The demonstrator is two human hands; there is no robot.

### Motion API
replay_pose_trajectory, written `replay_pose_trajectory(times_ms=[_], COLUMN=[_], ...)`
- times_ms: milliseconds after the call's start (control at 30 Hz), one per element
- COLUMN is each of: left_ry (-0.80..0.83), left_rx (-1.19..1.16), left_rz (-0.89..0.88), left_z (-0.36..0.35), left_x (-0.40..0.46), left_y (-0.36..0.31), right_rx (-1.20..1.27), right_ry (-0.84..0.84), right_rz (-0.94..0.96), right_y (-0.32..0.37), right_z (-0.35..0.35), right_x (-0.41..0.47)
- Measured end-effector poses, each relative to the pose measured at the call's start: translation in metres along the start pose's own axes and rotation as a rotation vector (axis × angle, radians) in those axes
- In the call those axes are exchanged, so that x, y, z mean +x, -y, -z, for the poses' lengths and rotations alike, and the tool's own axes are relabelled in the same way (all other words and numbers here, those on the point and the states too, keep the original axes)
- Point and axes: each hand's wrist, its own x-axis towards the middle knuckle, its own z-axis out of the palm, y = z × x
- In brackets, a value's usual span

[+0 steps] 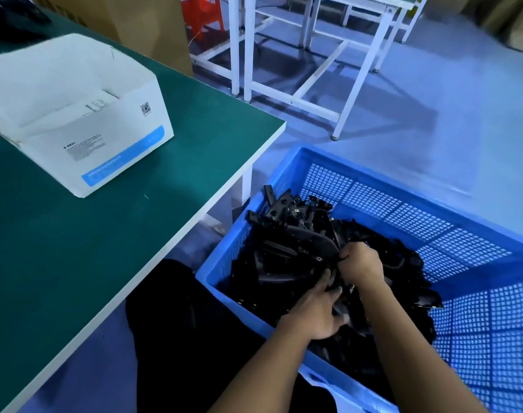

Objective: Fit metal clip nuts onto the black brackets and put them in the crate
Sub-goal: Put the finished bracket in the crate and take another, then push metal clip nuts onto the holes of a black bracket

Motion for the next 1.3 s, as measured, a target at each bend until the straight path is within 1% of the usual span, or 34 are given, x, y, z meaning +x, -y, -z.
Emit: replay_pose_trajectory(times_ms=[67, 200, 233, 300, 400, 467, 500, 567, 633, 700, 733, 800, 833, 867, 933, 967, 1067, 1133, 1233, 1267, 1300], left_ry=[-0.167, -0.616, -0.708, -0.857, -1.102, -1.268, -1.341, -1.473, -1.586, -1.71, -1.771, -1.868, -1.91, -1.94, -1.973, -1.973, -1.98, -1.996, -2.024, -2.019, -1.994], left_rx=[0.019, -0.009, -0.021, -0.03, -0.048, -0.057, -0.064, -0.114, -0.2, -0.256, -0.272, -0.288, -0.289, -0.284, -0.238, -0.211, -0.14, -0.118, -0.141, -0.152, -0.181], left_rz=[-0.002, 0.078, 0.067, -0.025, -0.266, -0.374, -0.394, -0.366, -0.28, -0.165, -0.104, 0.033, 0.118, 0.209, 0.402, 0.485, 0.74, 0.965, 1.279, 1.359, 1.416], left_z=[0.014, 0.072, 0.09, 0.13, 0.188, 0.224, 0.241, 0.272, 0.296, 0.312, 0.319, 0.329, 0.334, 0.336, 0.341, 0.343, 0.354, 0.366, 0.383, 0.387, 0.391], left_x=[0.0, -0.018, -0.026, -0.044, -0.088, -0.123, -0.143, -0.186, -0.228, -0.276, -0.301, -0.348, -0.374, -0.397, -0.441, -0.459, -0.517, -0.557, -0.625, -0.646, -0.664], left_y=[-0.005, -0.011, -0.016, -0.031, -0.061, -0.071, -0.07, -0.057, -0.033, 0.002, 0.023, 0.065, 0.089, 0.113, 0.163, 0.185, 0.261, 0.309, 0.372, 0.392, 0.409], right_rx=[0.088, 0.254, 0.29, 0.351, 0.465, 0.551, 0.586, 0.667, 0.736, 0.761, 0.792, 0.902, 0.896, 0.813, 0.587, 0.519, 0.418, 0.357, 0.221, 0.174, 0.135], right_ry=[-0.102, -0.196, -0.23, -0.334, -0.487, -0.577, -0.606, -0.619, -0.565, -0.457, -0.361, -0.103, -0.003, 0.042, 0.047, 0.048, 0.001, -0.08, -0.323, -0.367, -0.349], right_rz=[-0.02, 0.027, 0.06, 0.132, 0.281, 0.414, 0.501, 0.692, 0.874, 0.989, 1.021, 1.021, 1.037, 1.096, 1.257, 1.313, 1.425, 1.471, 1.525, 1.525, 1.52], right_y=[0.001, 0.036, 0.05, 0.078, 0.128, 0.165, 0.188, 0.239, 0.291, 0.35, 0.381, 0.437, 0.466, 0.492, 0.538, 0.556, 0.622, 0.666, 0.737, 0.76, 0.78], right_z=[0.004, 0.025, 0.034, 0.056, 0.093, 0.116, 0.125, 0.135, 0.133, 0.118, 0.107, 0.083, 0.07, 0.055, 0.029, 0.021, -0.001, -0.008, -0.011, -0.011, -0.01], right_x=[-0.002, -0.008, -0.01, -0.017, -0.039, -0.062, -0.078, -0.115, -0.152, -0.188, -0.206, -0.238, -0.254, -0.268, -0.29, -0.296, -0.309, -0.311, -0.308, -0.305, -0.302])
